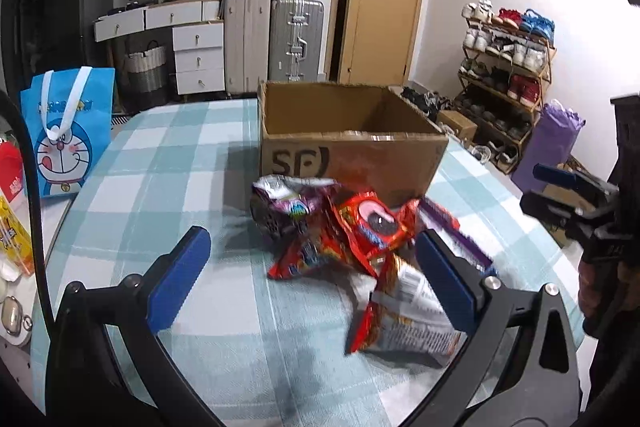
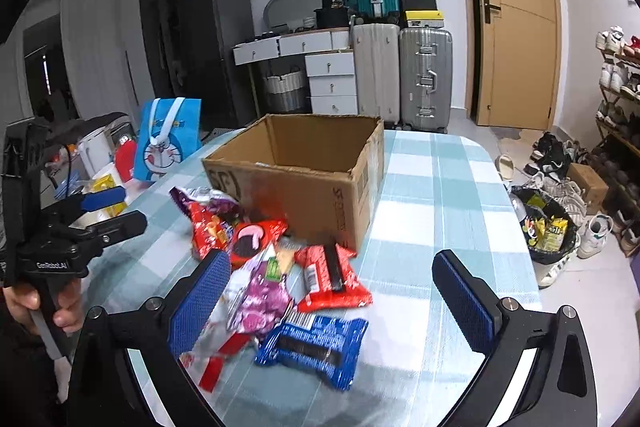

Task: Organize snacks
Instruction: 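Release the red packet into the box and withdraw both tools, then grasp the blue biscuit packet with the right tool while the left tool grasps a white chip bag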

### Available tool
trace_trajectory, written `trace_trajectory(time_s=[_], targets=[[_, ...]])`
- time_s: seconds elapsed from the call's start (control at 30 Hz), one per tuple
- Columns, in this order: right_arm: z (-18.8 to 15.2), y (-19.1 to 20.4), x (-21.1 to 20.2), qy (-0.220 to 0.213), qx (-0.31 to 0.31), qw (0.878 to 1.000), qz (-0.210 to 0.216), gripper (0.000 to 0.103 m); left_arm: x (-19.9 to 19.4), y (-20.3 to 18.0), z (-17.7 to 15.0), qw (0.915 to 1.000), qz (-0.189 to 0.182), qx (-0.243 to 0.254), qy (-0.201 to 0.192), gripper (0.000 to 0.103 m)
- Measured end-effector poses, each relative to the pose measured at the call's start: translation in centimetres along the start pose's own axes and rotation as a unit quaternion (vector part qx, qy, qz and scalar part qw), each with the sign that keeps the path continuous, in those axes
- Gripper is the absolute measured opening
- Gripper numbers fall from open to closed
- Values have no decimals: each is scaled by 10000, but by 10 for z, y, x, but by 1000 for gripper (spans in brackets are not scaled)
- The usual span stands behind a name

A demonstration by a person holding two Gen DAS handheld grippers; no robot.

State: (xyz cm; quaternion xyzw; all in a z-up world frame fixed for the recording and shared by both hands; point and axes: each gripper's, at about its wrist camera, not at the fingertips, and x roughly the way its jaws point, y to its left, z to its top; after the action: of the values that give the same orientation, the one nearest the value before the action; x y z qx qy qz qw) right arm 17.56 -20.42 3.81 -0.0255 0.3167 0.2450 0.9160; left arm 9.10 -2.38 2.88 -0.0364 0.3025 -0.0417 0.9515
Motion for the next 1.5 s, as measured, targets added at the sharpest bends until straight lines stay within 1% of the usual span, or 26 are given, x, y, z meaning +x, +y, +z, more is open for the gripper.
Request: trace_trajectory(time_s=[0.1, 0.23, 0.3, 0.37, 0.47, 0.53, 0.67, 0.7, 0.77, 0.83, 0.9, 1.03, 1.17, 1.27, 1.4, 1.5], targets=[[-1, -2, 1, 154, 94, 9998, -48, 103, 0, -2, -5, 10000, -30, 16, 69, 102], [-4, 1, 4, 264, 28, 9996, 45, 103, -1, -7, -6, 9996, -243, 46, 169, 102], [-4, 3, 7, 334, 7, 9994, 24, 103, 0, -8, -7, 9994, -285, 7, 209, 102], [-5, 4, 12, 472, -29, 9989, 43, 103, 3, -10, -8, 9991, -306, 36, 304, 102], [-11, 4, 22, 729, -83, 9973, 26, 103, 7, -13, -10, 9982, -433, 116, 391, 102], [-14, 4, 29, 851, -92, 9963, 83, 103, 12, -12, -12, 9978, -458, 91, 460, 102], [-23, 5, 41, 1082, -211, 9939, 56, 103, 18, -10, -15, 9971, -495, 35, 581, 102], [-25, 5, 44, 1210, -295, 9922, 57, 103, 20, -10, -16, 9970, -482, 37, 606, 102], [-30, 4, 48, 1307, -406, 9906, -20, 103, 23, -11, -18, 9966, -513, 65, 635, 102], [-34, -1, 51, 1428, -352, 9891, -24, 103, 24, -12, -18, 9965, -521, 87, 648, 102], [-37, -8, 56, 1511, -175, 9883, 66, 103, 27, -15, -19, 9962, -493, 138, 706, 102], [-39, -11, 62, 1537, -83, 9881, -53, 103, 28, -18, -20, 9958, -532, 199, 717, 102], [-42, -9, 69, 1624, -20, 9867, 95, 103, 28, -18, -22, 9956, -542, 210, 736, 102], [-43, -6, 74, 1572, 59, 9875, 30, 103, 31, -17, -23, 9956, -488, 206, 773, 102], [-47, -4, 83, 1721, 70, 9851, -3, 103, 31, -14, -23, 9955, -502, 138, 789, 102], [-48, -7, 85, 1699, 187, 9852, 111, 103, 32, -13, -23, 9953, -534, 95, 807, 102]])
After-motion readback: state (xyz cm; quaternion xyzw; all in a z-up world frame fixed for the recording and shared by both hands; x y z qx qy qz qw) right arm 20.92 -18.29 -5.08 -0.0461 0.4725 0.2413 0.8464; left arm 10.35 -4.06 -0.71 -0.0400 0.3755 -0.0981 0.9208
